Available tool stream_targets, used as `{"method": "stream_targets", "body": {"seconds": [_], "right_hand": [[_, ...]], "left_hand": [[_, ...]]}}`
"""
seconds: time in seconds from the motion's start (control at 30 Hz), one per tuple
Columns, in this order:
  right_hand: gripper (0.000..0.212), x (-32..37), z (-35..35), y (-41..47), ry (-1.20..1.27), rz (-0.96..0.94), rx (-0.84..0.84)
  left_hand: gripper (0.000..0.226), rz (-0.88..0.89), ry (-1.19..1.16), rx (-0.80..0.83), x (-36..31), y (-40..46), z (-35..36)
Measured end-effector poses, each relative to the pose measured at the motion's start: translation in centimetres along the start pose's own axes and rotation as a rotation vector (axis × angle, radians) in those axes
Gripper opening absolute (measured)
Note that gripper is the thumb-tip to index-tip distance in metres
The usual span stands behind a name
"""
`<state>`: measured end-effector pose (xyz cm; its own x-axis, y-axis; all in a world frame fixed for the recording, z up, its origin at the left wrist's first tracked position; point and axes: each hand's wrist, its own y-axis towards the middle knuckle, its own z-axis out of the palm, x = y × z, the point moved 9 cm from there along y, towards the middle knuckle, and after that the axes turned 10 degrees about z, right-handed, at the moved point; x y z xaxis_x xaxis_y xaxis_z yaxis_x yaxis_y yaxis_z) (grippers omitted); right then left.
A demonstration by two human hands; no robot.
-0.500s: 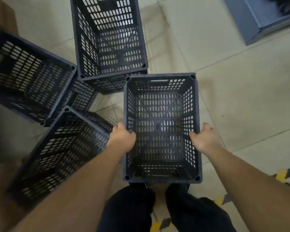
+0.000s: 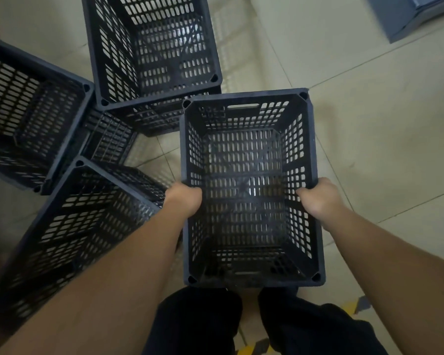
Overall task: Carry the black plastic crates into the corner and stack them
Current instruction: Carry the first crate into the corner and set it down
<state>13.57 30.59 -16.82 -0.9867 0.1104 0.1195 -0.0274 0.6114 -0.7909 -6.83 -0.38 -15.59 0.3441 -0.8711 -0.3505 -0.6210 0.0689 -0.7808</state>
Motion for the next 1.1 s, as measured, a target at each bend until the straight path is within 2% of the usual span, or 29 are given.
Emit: {"method": "stream_targets", "body": {"seconds": [0.1,0.23,0.37,0.5,0.63,0.73,0.97,1.1], "right_hand": [[0.048,-0.5,-0.6,0.1,0.06,0.034,0.024],[0.042,-1.6,-2.8,-1.8,0.084,0.053,0.004],[0.03,-2.6,-6.4,-5.1,0.125,0.092,-0.023],[0.033,-3.1,-10.7,-9.2,0.122,0.121,-0.055],[0.031,-2.5,-15.0,-14.2,0.104,0.119,-0.082],[0.028,-1.6,-17.6,-18.3,0.095,0.109,-0.107],[0.036,2.0,-20.7,-26.9,0.038,0.032,-0.099],[0.03,4.0,-21.1,-30.8,0.015,-0.023,-0.091]], "left_hand": [[0.04,-0.07,-0.087,0.014,0.2,-0.5,-0.3],[0.045,-0.129,-0.193,0.034,0.1,-2.6,-0.4],[0.04,-0.129,-0.269,0.025,-1.4,-5.9,-1.3],[0.035,-0.115,-0.309,0.057,-3.7,-10.4,-2.9],[0.025,-0.096,-0.369,0.075,-5.8,-15.2,-5.6],[0.038,-0.075,-0.413,0.071,-6.9,-18.8,-8.3],[0.034,-0.053,-0.423,0.008,-7.3,-25.6,-15.8],[0.019,-0.044,-0.445,-0.053,-6.5,-29.1,-19.4]]}}
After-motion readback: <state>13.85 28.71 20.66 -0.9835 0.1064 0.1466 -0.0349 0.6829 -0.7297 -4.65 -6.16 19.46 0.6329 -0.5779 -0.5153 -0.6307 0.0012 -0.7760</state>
